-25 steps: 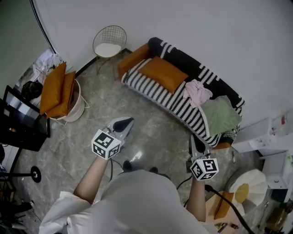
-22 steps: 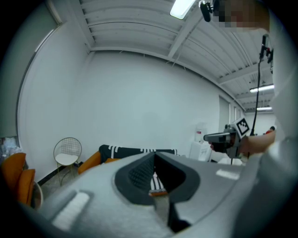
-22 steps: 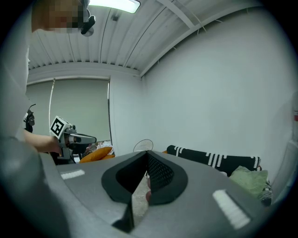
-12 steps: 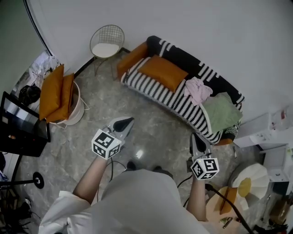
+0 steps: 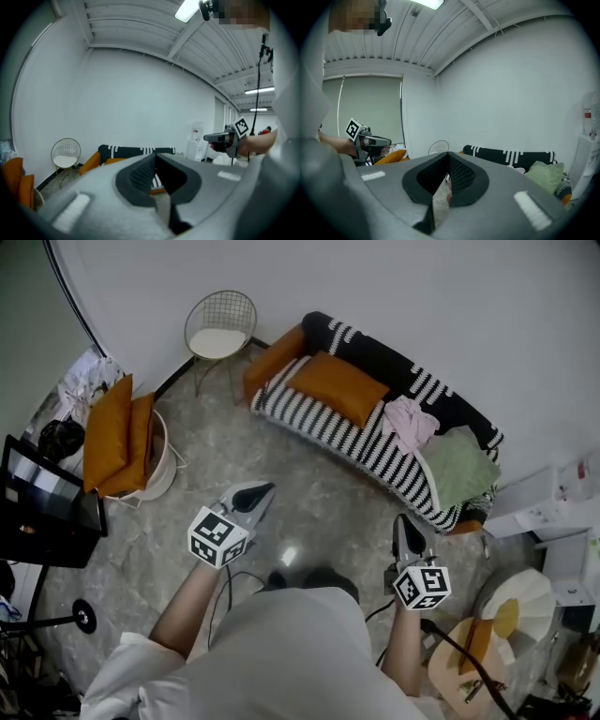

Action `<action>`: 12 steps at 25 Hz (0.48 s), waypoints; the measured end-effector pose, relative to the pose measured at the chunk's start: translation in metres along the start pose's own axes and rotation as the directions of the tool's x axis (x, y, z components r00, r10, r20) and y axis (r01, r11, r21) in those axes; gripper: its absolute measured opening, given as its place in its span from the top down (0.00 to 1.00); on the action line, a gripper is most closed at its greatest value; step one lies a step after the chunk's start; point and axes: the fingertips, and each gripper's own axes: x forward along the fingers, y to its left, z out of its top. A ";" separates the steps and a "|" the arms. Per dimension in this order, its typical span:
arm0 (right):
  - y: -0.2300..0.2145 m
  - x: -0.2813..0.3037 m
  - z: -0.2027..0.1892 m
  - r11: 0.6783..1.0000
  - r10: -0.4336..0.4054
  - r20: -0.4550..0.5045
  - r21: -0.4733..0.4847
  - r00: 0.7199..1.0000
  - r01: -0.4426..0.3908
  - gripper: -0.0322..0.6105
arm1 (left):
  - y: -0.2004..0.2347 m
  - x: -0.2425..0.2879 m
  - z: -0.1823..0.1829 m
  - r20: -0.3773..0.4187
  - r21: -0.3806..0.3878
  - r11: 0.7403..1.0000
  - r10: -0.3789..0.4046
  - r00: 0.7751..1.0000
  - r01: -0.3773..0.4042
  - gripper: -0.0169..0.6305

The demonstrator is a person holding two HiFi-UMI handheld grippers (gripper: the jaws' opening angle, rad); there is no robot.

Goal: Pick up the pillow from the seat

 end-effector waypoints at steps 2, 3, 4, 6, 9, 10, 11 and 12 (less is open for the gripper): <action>0.002 0.004 -0.002 1.000 0.003 -0.006 0.001 1.000 -0.003 0.94 | 0.003 0.000 -0.001 0.002 -0.004 1.000 -0.003 1.000 0.003 0.97; 0.002 0.007 -0.002 1.000 0.005 -0.008 0.002 1.000 -0.005 0.94 | 0.005 0.002 -0.001 0.003 -0.006 1.000 -0.003 1.000 0.003 0.97; 0.001 0.010 -0.002 1.000 0.007 -0.011 0.003 1.000 -0.007 0.94 | 0.007 0.004 -0.001 0.002 -0.009 1.000 -0.004 1.000 0.004 0.97; -0.002 0.017 -0.001 1.000 0.016 -0.014 0.007 1.000 -0.015 0.94 | 0.010 0.009 -0.001 0.001 -0.016 1.000 -0.005 1.000 0.005 0.97; -0.011 0.033 -0.001 0.999 0.032 -0.020 0.011 0.999 -0.031 0.94 | 0.015 0.021 0.000 -0.003 -0.019 1.000 -0.004 1.000 0.003 0.97; -0.015 0.039 -0.001 0.999 0.037 -0.022 0.011 0.999 -0.037 0.94 | 0.018 0.026 0.000 -0.005 -0.019 1.000 -0.001 1.000 0.001 0.97; -0.019 0.046 -0.001 0.999 0.044 -0.024 0.011 0.999 -0.043 0.94 | 0.022 0.032 0.000 -0.008 -0.021 1.000 0.004 1.000 -0.004 0.97; -0.023 0.053 -0.001 0.999 0.050 -0.026 0.010 0.998 -0.050 0.94 | 0.026 0.037 0.000 -0.010 -0.024 1.000 0.009 1.000 -0.009 0.97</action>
